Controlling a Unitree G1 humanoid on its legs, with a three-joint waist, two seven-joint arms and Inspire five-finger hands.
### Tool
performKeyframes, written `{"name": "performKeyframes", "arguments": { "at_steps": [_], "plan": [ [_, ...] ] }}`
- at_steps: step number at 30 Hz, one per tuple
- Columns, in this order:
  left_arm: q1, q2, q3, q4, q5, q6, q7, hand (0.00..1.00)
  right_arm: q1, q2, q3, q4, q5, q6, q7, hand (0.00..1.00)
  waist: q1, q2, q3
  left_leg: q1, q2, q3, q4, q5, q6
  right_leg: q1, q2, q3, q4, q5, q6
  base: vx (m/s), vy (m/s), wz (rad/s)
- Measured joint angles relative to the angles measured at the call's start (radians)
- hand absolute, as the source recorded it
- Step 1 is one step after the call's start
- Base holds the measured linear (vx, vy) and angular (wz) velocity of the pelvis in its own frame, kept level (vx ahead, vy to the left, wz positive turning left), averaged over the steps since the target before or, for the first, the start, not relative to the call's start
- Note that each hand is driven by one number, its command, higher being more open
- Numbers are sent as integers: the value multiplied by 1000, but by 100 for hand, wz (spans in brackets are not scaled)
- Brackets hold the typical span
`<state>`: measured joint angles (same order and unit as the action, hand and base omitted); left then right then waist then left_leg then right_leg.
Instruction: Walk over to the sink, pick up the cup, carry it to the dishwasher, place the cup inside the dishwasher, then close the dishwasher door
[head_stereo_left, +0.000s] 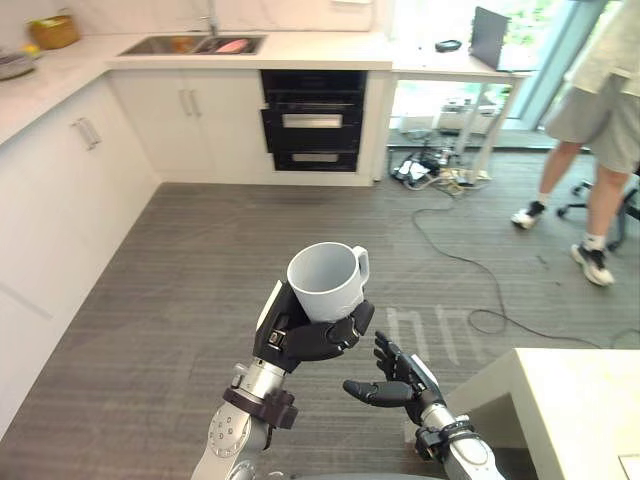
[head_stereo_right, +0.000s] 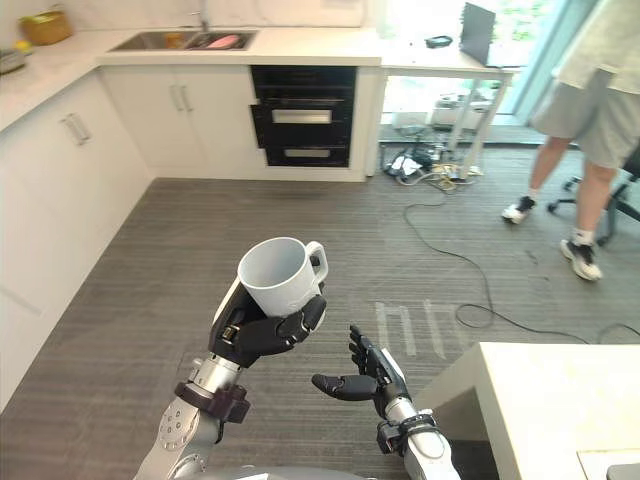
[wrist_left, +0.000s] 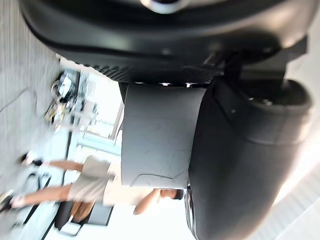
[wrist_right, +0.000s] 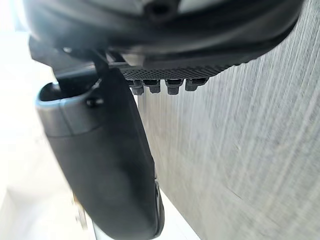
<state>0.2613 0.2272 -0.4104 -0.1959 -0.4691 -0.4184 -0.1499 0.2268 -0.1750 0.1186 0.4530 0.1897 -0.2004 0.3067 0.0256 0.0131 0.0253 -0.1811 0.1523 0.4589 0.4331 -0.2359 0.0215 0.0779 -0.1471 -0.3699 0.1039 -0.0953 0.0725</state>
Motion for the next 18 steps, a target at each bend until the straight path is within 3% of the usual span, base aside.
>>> {"name": "performKeyframes", "arguments": {
  "at_steps": [2,3,4,5,6,7,8,9,12,13,15,18],
  "plan": [
    [-11,-11,12,-3,-2,1,-6,0,5,-9,-9,-4,2,0,0,100,2,3,2,-3,127,84,141,-16,-13,17,-40,-75,37,-2,24,-102,231,87],
    [-23,-24,10,-8,-3,3,-18,0,20,-22,-21,-27,4,-2,-2,100,-14,31,-9,-1,161,83,100,55,-54,26,-55,-134,79,-22,59,-89,287,129],
    [-39,-30,9,-8,-5,5,-29,0,19,-29,-33,-30,5,-3,-5,100,-24,44,-9,-8,118,66,72,44,-44,28,-79,-158,98,-38,70,-105,338,175],
    [-73,-24,9,-7,-27,17,-51,0,16,-17,-47,-28,8,-3,-27,100,-38,21,-6,-19,18,14,-25,79,5,26,-126,-184,107,-55,57,-97,282,161],
    [-85,-21,8,-6,-33,21,-56,0,15,-15,-51,-26,9,-4,-30,100,-49,4,-13,-10,-24,2,-95,65,14,27,-136,-186,95,-46,41,-52,339,179],
    [-101,-10,14,-8,-55,23,-61,0,-1,4,-50,-19,9,-7,-36,100,-32,-14,1,13,-9,114,-65,34,26,45,-172,-213,69,-2,69,-5,222,126],
    [-111,-20,21,2,-70,25,-62,0,-21,-2,-51,-13,9,-10,-40,100,-24,21,23,15,13,113,-23,41,37,55,-182,-229,114,5,83,10,228,95],
    [-113,-24,21,11,-74,31,-62,0,-29,0,-52,-3,8,-10,-46,100,-14,26,31,19,3,99,-15,42,43,55,-201,-230,148,10,86,-48,231,69],
    [-102,-2,11,15,-81,41,-76,0,-41,27,-30,-2,14,-13,-61,100,-4,15,37,29,-93,1,-42,26,74,33,-290,-193,316,14,53,-71,323,88],
    [-101,0,10,15,-80,41,-77,0,-51,36,-27,-4,14,-13,-70,100,-4,9,46,35,-124,-32,-65,29,78,-1,-283,-114,377,-25,27,-35,194,90],
    [-101,4,10,15,-80,41,-78,0,-50,44,-23,-6,14,-13,-79,100,-6,8,51,52,-149,-71,-90,33,71,-49,-225,19,438,-72,49,-24,117,75],
    [-102,20,13,12,-78,41,-77,0,-49,44,7,-19,13,-14,-103,100,2,-1,52,97,-172,-78,-109,33,73,-69,-159,49,404,-83,52,-20,98,38]
  ]
}}
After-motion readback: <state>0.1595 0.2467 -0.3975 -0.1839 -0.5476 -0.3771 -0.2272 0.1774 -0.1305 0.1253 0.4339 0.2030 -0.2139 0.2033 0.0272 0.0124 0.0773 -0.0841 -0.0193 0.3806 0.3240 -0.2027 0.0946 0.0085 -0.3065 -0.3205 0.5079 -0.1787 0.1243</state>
